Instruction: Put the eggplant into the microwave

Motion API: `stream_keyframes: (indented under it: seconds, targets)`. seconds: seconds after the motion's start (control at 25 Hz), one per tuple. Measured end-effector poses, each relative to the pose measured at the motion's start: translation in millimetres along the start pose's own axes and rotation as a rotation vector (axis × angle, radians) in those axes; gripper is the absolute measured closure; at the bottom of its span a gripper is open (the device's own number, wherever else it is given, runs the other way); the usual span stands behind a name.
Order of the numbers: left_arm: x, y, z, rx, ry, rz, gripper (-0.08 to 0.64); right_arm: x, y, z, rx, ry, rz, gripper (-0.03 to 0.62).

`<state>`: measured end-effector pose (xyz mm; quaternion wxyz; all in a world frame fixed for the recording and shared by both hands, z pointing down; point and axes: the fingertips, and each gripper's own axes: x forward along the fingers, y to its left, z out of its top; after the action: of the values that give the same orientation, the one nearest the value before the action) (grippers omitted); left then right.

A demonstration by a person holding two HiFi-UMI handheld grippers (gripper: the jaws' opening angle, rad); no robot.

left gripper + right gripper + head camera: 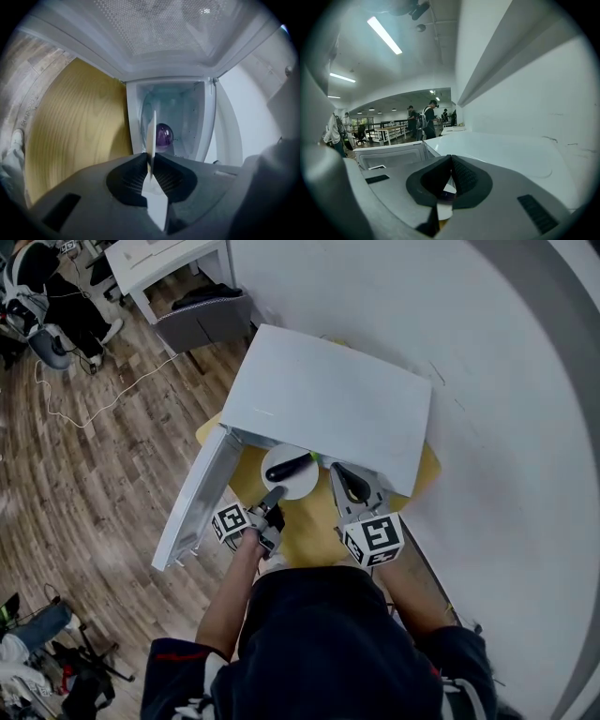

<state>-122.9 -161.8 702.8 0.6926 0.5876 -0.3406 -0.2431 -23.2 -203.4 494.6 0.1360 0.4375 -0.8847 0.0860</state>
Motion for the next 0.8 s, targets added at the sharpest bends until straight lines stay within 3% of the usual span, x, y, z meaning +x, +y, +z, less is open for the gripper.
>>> stream_keyframes:
  seconds: [0.8]
  targets:
    - [38.0,18.4,21.4,-0.053,-0.057,0.002,0.526,2.2,-10.7,-14.9,0.015,0.043,-0.012,0.580]
